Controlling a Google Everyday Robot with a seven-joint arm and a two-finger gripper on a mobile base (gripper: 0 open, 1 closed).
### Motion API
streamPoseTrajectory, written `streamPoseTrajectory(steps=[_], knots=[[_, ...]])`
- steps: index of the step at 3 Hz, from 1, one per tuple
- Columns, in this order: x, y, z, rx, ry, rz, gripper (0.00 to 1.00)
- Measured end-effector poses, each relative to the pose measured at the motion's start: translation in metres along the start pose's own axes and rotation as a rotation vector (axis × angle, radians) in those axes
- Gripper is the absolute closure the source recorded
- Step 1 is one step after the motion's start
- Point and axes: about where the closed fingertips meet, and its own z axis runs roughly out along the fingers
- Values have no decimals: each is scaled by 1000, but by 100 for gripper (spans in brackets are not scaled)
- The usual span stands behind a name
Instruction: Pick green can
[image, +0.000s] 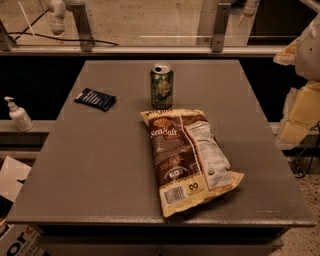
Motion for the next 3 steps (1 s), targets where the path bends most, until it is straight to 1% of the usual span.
streamPoseTrajectory(steps=[1,2,3], knots=[[-1,0,-1,4,-4,-1,0],[-7,-6,9,-2,-63,12,0],[-23,-26,23,-48,-165,69,0]])
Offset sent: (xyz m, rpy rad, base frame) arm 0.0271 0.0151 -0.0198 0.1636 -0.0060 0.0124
